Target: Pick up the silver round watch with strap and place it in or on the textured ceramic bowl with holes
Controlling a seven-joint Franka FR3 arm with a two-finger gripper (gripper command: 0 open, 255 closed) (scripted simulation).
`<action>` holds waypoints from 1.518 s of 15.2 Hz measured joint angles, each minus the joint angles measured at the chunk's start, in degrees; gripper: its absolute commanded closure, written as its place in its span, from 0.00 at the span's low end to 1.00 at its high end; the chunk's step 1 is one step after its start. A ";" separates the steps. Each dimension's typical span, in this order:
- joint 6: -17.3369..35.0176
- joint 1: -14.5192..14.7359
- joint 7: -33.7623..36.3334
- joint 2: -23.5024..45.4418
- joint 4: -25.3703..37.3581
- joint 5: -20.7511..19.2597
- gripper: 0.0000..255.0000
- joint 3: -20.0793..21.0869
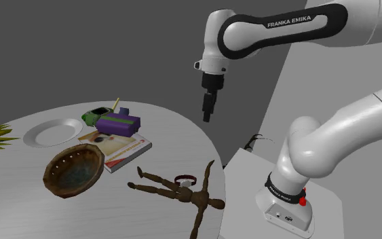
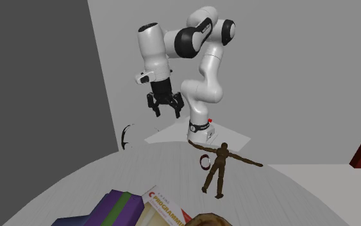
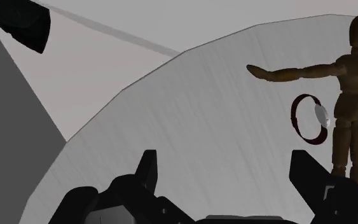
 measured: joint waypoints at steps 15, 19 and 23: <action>12.09 15.39 -20.79 15.81 -5.34 15.35 0.00 2.19; 15.20 16.36 -21.94 17.16 -7.29 16.89 0.00 2.83; 18.00 17.07 -22.44 18.35 -8.82 18.13 0.00 3.44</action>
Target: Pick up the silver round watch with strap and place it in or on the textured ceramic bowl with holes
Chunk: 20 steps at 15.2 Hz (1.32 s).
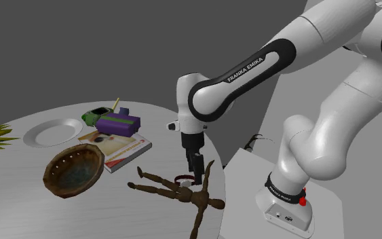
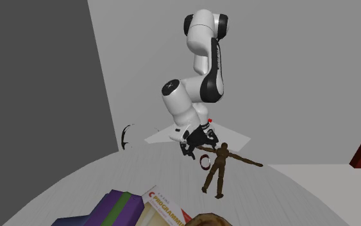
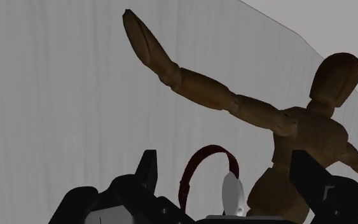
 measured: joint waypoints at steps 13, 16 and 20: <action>0.19 0.01 -0.07 0.06 -0.11 0.05 1.00 -0.01; 0.19 0.01 -0.07 0.04 -0.12 0.05 1.00 -0.01; -2.37 -0.22 0.99 -1.80 0.77 -0.69 1.00 -0.10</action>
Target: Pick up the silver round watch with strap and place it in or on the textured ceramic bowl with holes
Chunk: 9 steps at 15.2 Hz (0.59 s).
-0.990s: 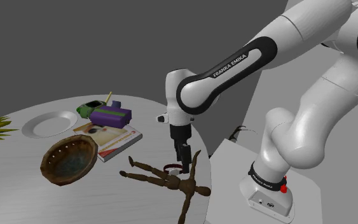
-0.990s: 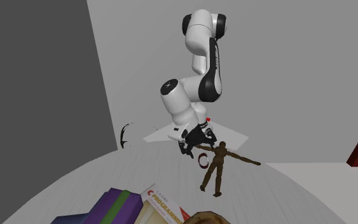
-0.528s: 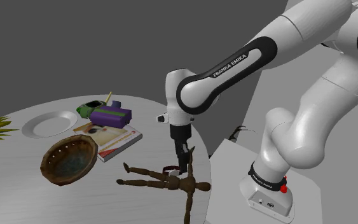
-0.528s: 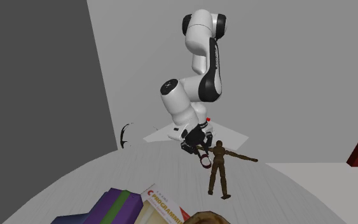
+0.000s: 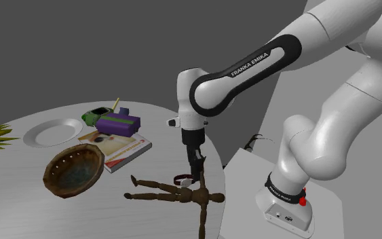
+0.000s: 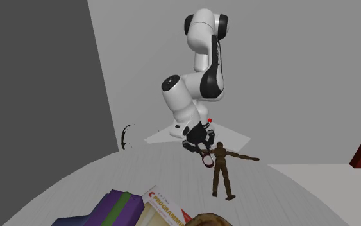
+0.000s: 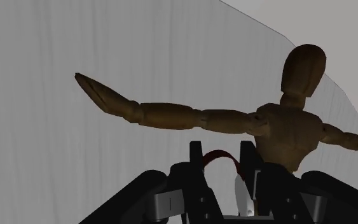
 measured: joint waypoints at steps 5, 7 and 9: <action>-4.13 -0.30 1.63 -2.63 1.74 -1.01 1.00 -0.15; -5.62 -0.39 2.23 -3.33 2.63 -1.33 1.00 -0.21; -7.34 -0.52 2.82 -4.23 3.53 -1.71 1.00 -0.32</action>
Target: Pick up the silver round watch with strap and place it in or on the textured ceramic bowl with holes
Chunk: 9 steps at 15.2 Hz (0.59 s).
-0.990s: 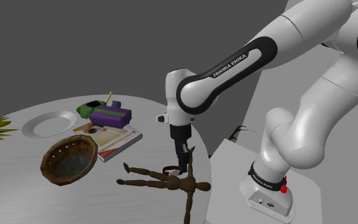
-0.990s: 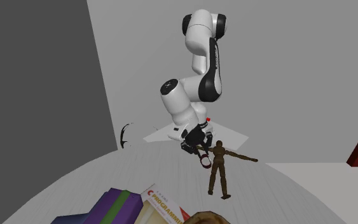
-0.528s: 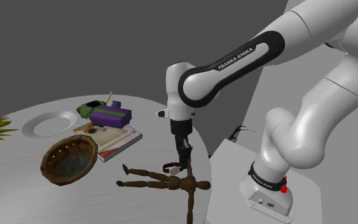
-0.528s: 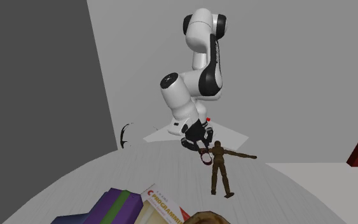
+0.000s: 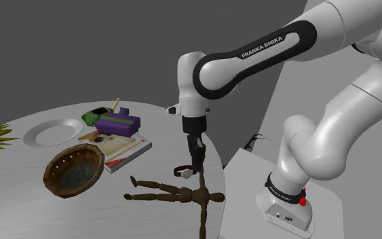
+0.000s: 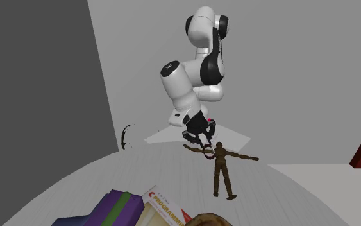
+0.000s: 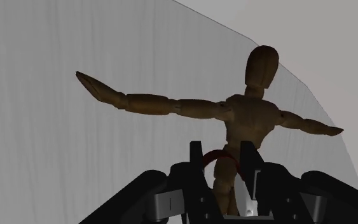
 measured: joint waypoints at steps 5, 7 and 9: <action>-4.10 -0.17 1.52 -1.86 2.47 -0.71 1.00 -0.17; -5.80 -0.21 2.16 -2.75 3.39 -0.94 1.00 -0.23; -7.43 -0.23 2.81 -3.39 4.49 -1.13 1.00 -0.27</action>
